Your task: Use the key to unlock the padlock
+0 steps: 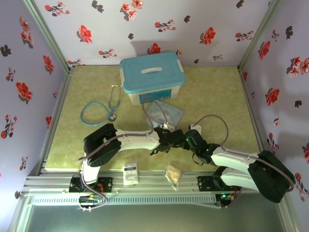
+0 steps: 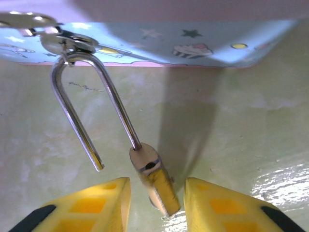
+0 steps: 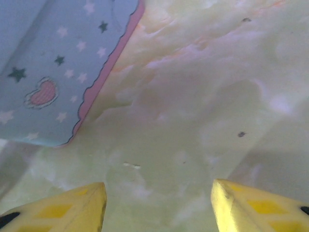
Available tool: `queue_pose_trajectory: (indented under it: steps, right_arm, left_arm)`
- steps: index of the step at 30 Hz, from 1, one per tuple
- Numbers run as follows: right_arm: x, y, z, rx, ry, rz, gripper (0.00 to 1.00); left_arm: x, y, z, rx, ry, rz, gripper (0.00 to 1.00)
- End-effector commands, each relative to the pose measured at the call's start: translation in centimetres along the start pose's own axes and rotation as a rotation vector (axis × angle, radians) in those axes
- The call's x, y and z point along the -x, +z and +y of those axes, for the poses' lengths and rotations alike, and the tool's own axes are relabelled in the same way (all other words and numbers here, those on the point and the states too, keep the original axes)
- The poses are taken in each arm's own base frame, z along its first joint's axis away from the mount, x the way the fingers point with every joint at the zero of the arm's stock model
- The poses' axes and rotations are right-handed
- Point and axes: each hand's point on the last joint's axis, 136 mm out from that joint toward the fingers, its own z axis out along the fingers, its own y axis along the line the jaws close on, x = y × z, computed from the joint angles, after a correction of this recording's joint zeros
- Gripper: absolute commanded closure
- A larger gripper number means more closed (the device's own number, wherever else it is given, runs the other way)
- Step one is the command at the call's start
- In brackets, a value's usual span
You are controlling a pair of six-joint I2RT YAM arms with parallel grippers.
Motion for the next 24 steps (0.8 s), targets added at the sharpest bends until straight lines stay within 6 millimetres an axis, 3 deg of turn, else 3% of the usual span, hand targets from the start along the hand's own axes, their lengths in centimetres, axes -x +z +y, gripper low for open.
queue_pose_trajectory:
  steps: [1, 5, 11, 14, 18, 21, 24]
  right_arm:
    - [-0.9, 0.2, -0.7, -0.019, 0.015, 0.014, 0.4]
    - [-0.8, -0.1, -0.4, 0.001, 0.019, 0.01, 0.41]
    - [-0.3, -1.6, -0.4, 0.042, 0.041, -0.024, 0.4]
    - [0.1, -2.7, 0.3, 0.099, 0.059, -0.039, 0.39]
    - [0.7, -4.0, 2.7, 0.217, 0.117, -0.046, 0.42]
    - [0.9, -5.0, 5.1, 0.261, 0.111, -0.08, 0.42]
    - [1.0, -5.5, 7.8, 0.267, 0.058, -0.087, 0.41]
  left_arm:
    - [0.4, -0.2, 0.7, 0.086, 0.072, -0.013, 0.65]
    - [0.8, -1.0, -0.2, -0.004, 0.021, -0.044, 0.6]
    - [3.6, -5.9, -0.2, -0.201, -0.089, -0.184, 0.36]
    - [4.6, -8.0, 1.3, -0.294, -0.165, -0.225, 0.3]
    - [5.3, -8.9, 3.8, -0.444, -0.3, -0.244, 0.16]
    - [5.6, -8.5, 6.1, -0.505, -0.404, -0.266, 0.05]
    - [5.4, -7.2, 7.7, -0.515, -0.463, -0.248, 0.05]
